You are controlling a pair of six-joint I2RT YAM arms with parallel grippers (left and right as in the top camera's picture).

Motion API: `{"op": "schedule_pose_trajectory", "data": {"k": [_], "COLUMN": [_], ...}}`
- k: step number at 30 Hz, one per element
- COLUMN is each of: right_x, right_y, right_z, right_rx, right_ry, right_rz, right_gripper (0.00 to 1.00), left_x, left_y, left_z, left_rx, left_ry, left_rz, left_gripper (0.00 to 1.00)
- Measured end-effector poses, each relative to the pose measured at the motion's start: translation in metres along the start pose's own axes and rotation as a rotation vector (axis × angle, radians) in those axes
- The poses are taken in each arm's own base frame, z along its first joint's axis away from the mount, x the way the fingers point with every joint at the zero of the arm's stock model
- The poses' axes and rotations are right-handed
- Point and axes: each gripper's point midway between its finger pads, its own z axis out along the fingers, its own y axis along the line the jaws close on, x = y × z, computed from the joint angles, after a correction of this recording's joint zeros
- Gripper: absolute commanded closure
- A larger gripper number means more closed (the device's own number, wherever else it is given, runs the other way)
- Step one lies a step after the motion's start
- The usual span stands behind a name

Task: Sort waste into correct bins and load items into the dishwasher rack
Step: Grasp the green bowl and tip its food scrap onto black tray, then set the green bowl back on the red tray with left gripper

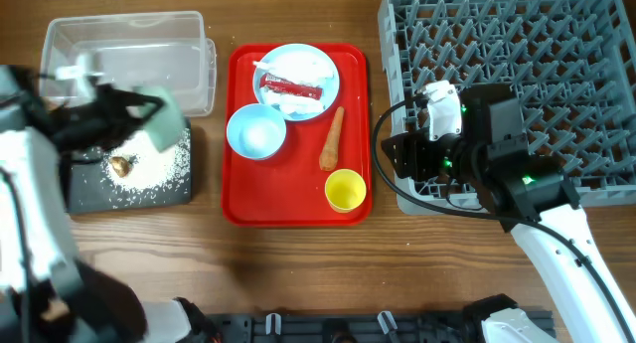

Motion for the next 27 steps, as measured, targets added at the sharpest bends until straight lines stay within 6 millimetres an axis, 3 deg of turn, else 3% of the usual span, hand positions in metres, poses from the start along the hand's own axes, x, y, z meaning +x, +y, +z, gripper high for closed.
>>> {"op": "schedule_pose_trajectory", "data": {"k": [2, 4, 8, 11, 14, 17, 21, 23, 25, 27], "right_x": [-0.002, -0.003, -0.001, 0.0, -0.001, -0.001, -0.001, -0.001, -0.003, -0.004], "right_y": [0.0, 0.0, 0.0, 0.0, 0.0, 0.0, 0.0, 0.0, 0.0, 0.0], "right_z": [0.0, 0.0, 0.001, 0.001, 0.001, 0.001, 0.001, 0.001, 0.001, 0.001], "right_rx": [-0.001, -0.001, 0.0, 0.0, 0.0, 0.0, 0.0, 0.0, -0.001, -0.001], "right_ry": [-0.009, -0.011, -0.003, 0.0, 0.0, 0.0, 0.0, -0.001, -0.009, -0.014], "right_rz": [-0.003, -0.004, -0.001, 0.0, 0.0, 0.0, 0.0, 0.0, -0.003, -0.005], "right_gripper": [0.27, 0.27, 0.27, 0.27, 0.27, 0.27, 0.27, 0.27, 0.27, 0.27], "left_x": [0.044, 0.072, 0.119, 0.155, 0.168, 0.18, 0.177, 0.175, 0.171, 0.152], "left_y": [-0.029, -0.031, -0.01, 0.007, 0.014, 0.021, 0.031, 0.03, 0.025, 0.008], "left_z": [0.033, 0.064, 0.111, 0.144, 0.168, 0.177, 0.18, 0.182, 0.182, 0.18], "left_rx": [-0.167, -0.324, -0.576, -0.632, -0.635, -0.673, -0.724, -0.72, -0.713, -0.691], "left_ry": [0.142, 0.23, 0.285, 0.312, 0.289, 0.309, 0.301, 0.289, 0.28, 0.256], "left_rz": [0.134, 0.215, 0.3, 0.346, 0.399, 0.44, 0.44, 0.444, 0.436, 0.442], "left_gripper": [0.96, 0.96, 0.96, 0.96, 0.85, 0.7, 0.36, 0.28, 0.16, 0.07]}}
